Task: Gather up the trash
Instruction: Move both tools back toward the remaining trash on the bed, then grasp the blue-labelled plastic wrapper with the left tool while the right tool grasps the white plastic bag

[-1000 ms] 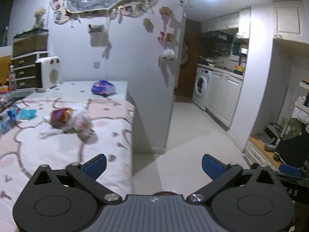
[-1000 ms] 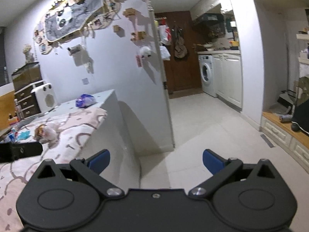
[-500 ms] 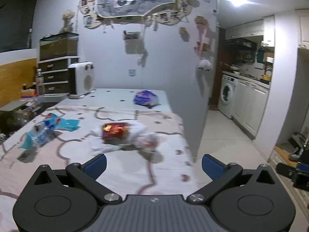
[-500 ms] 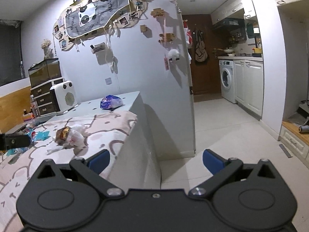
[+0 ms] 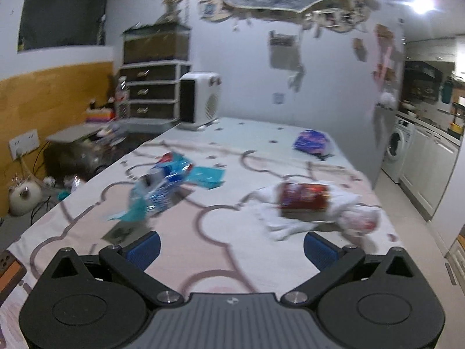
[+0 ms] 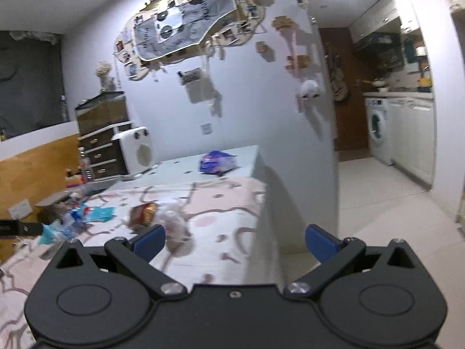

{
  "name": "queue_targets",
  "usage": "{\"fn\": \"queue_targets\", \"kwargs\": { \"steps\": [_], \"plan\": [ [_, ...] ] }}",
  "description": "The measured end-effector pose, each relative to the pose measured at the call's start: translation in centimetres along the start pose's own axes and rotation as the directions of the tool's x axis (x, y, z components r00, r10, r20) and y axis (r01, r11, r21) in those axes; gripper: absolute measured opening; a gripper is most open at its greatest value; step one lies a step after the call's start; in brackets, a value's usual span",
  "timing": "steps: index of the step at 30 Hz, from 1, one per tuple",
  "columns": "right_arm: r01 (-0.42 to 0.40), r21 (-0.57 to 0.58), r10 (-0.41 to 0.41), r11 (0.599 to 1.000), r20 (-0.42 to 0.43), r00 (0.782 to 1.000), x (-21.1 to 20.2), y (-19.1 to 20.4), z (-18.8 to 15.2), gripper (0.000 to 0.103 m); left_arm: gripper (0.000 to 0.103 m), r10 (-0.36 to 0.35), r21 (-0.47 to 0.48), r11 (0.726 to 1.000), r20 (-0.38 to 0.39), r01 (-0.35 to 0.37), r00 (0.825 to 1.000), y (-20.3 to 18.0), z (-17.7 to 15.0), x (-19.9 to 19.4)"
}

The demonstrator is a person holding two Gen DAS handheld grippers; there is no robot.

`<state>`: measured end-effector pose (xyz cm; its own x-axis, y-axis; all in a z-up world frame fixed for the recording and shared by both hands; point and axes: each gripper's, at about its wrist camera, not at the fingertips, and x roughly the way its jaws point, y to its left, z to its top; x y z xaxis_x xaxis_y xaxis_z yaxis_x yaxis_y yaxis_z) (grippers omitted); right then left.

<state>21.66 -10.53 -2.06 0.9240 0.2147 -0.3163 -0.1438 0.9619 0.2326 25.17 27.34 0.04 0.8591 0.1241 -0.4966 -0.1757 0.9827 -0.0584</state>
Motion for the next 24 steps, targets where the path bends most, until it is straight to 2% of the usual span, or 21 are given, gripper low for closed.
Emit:
{"fn": "queue_targets", "kwargs": {
  "steps": [3,9,15,18,19,20,21,24],
  "plan": [
    [-0.022,-0.029,0.022,0.999,0.005,1.000,1.3,1.6,0.3,0.103,0.103,0.020,-0.020,1.000,-0.003,-0.020,1.000,3.1,0.4,1.5],
    [-0.070,-0.105,0.068,0.992,-0.017,0.998,3.9,4.1,1.6,0.103,0.103,0.051,-0.119,0.992,0.058,-0.044,0.997,7.9,0.8,5.0],
    [-0.116,-0.190,0.113,0.975,-0.031,0.993,5.9,5.2,1.8,0.103,0.103,0.063,-0.242,0.969,0.094,-0.038,0.994,10.3,1.2,9.3],
    [-0.164,-0.182,0.161,0.969,-0.031,0.986,7.1,5.3,2.0,0.102,0.102,0.076,-0.313,0.949,0.092,-0.043,0.993,11.3,1.0,11.1],
    [-0.180,-0.174,0.176,0.968,-0.039,0.984,7.8,5.3,2.1,0.096,0.100,0.072,-0.334,0.942,0.085,-0.040,0.994,11.5,0.9,11.6],
    [-0.190,-0.174,0.184,0.966,-0.053,0.982,8.5,5.4,2.2,0.090,0.093,0.065,-0.354,0.935,0.075,-0.034,0.995,11.7,0.7,12.1],
    [-0.197,-0.176,0.188,0.964,-0.068,0.980,9.3,5.6,2.3,0.088,0.086,0.059,-0.368,0.929,0.065,-0.030,0.996,11.8,0.4,12.5],
    [-0.209,-0.186,0.193,0.960,-0.102,0.976,11.8,6.3,2.4,0.084,0.078,0.051,-0.394,0.919,0.066,-0.020,0.997,12.0,-0.6,13.4]
  ]
}}
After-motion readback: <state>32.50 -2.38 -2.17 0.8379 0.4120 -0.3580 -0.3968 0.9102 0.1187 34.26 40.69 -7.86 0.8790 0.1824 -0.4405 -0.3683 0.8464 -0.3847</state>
